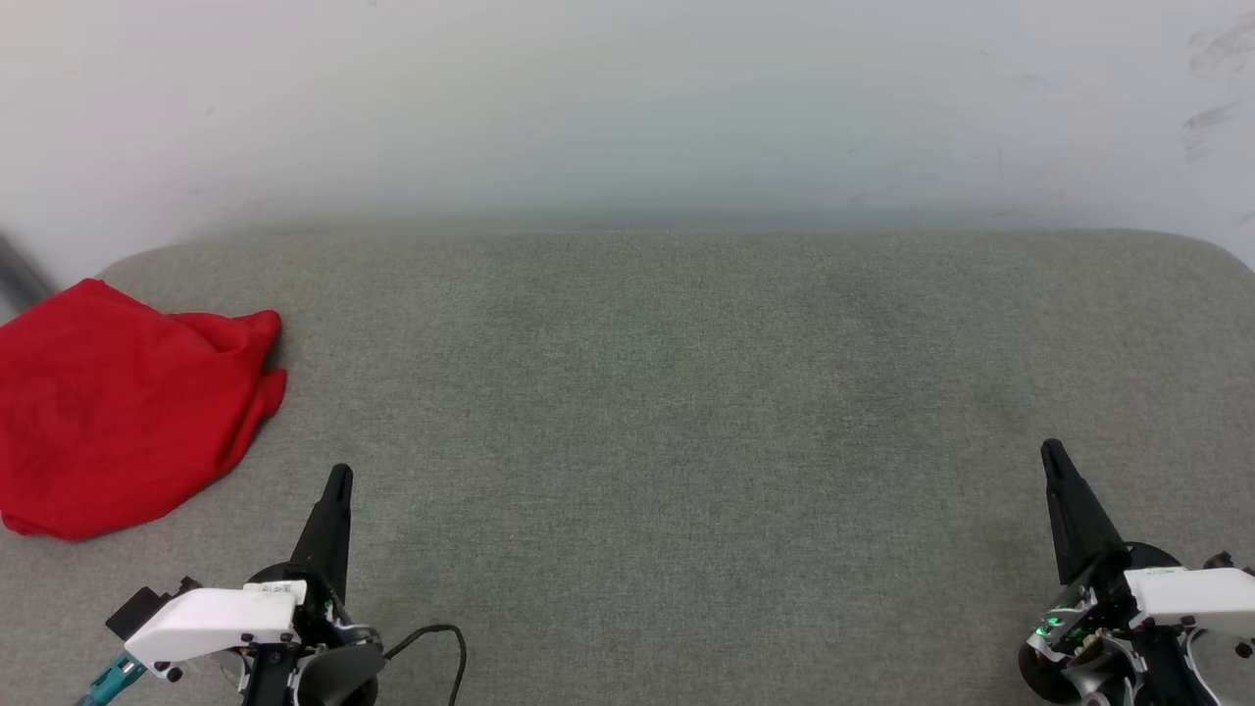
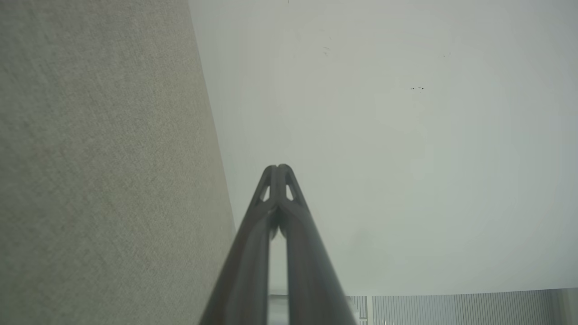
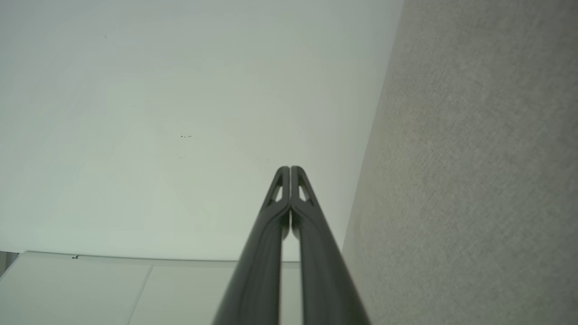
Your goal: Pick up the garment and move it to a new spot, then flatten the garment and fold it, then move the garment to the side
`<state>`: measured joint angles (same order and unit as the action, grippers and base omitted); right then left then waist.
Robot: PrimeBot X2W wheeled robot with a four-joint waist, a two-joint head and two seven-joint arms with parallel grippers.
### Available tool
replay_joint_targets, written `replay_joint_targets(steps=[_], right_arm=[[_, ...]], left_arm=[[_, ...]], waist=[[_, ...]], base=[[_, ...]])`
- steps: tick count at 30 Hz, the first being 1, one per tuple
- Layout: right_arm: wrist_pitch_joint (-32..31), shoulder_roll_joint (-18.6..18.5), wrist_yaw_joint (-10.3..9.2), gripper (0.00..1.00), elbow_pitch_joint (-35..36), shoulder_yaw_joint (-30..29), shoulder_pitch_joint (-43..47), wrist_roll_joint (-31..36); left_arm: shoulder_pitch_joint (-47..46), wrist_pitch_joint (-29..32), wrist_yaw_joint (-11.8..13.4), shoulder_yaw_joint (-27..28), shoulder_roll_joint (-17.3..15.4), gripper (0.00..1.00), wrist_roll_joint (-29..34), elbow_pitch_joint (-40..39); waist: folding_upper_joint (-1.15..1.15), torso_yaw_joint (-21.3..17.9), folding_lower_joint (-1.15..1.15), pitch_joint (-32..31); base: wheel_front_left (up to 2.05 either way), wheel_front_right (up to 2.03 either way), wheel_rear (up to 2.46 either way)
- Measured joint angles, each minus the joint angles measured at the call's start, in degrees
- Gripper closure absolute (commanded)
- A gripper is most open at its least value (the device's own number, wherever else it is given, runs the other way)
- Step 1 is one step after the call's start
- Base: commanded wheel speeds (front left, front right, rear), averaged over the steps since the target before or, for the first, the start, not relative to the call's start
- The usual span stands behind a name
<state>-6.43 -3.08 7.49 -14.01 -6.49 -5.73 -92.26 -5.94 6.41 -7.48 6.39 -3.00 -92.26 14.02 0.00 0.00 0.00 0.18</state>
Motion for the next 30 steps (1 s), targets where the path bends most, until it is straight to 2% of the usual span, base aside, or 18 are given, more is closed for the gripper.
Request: replay_joint_targets(steps=[30], right_arm=[[0.0, 0.01, 0.0, 1.0, 0.0, 0.0, -0.01, 0.0]], left_arm=[[-0.01, 0.0, 0.0, 0.01, 0.01, 1.0, 0.0, 0.0]], waist=[[0.0, 0.0, 0.0, 0.0]], base=[[0.0, 0.0, 0.0]])
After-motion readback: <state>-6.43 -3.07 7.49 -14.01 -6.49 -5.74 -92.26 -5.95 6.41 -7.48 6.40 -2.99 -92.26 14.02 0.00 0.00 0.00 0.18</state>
